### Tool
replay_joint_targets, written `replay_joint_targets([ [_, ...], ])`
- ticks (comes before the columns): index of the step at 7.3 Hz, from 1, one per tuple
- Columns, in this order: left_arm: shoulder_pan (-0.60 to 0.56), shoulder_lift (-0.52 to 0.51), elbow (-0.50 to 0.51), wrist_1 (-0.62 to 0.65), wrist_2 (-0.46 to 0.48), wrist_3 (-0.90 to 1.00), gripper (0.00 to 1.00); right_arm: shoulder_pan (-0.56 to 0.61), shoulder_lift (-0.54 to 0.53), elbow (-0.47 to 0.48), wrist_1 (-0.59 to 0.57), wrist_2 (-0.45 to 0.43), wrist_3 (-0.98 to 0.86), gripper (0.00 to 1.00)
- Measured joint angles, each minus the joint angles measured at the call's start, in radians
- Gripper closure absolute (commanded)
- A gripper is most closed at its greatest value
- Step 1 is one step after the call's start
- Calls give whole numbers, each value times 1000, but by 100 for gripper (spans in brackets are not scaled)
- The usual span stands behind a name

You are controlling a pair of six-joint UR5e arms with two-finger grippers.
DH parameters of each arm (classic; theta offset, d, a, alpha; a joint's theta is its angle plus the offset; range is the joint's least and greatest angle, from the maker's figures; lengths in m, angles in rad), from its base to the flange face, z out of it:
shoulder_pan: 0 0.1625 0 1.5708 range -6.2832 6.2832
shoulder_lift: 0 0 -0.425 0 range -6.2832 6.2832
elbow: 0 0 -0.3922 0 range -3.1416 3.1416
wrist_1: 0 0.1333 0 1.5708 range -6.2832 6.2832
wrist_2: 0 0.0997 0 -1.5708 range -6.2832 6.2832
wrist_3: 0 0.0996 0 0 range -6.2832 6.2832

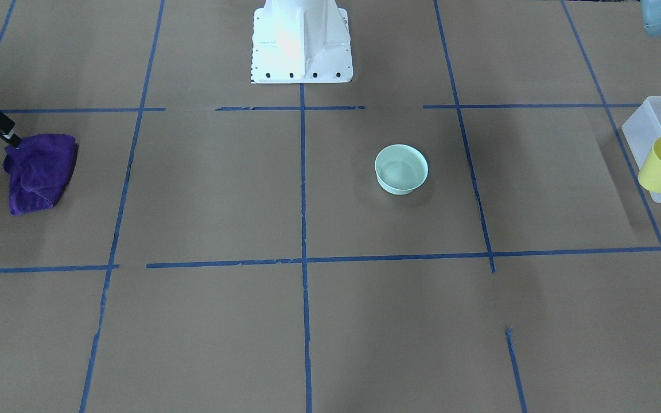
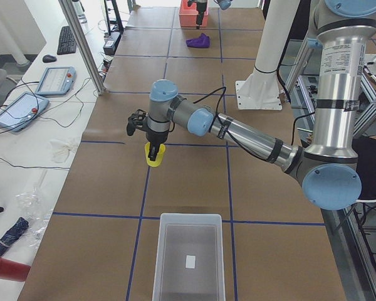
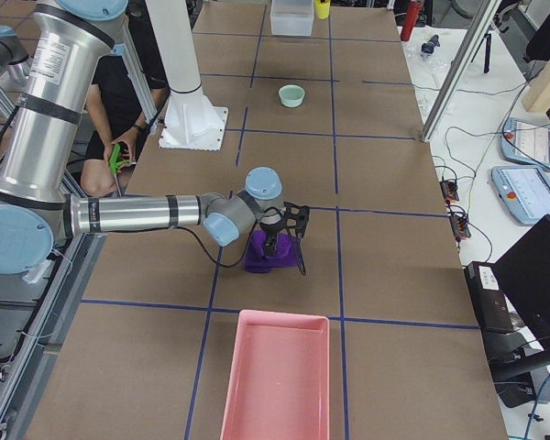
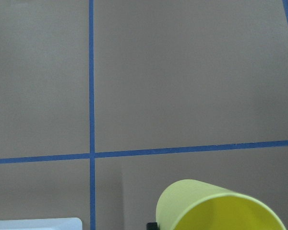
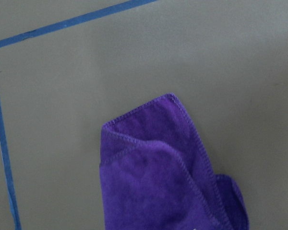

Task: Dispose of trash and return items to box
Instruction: 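Lower the right gripper onto the purple cloth and pinch it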

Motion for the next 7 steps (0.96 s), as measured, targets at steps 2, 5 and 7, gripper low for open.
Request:
replay_joint_targets([
  [2,-13,-3,5,2,0,1,100,-175,-26,-13,65,-169,129,0],
  [5,-32,-4,9,2,0,18,100,-253,-10,-99,149,-250,165,38],
  [7,-71,-4,37,2,0,89,100,-258,-7,-117,157,-251,167,100],
])
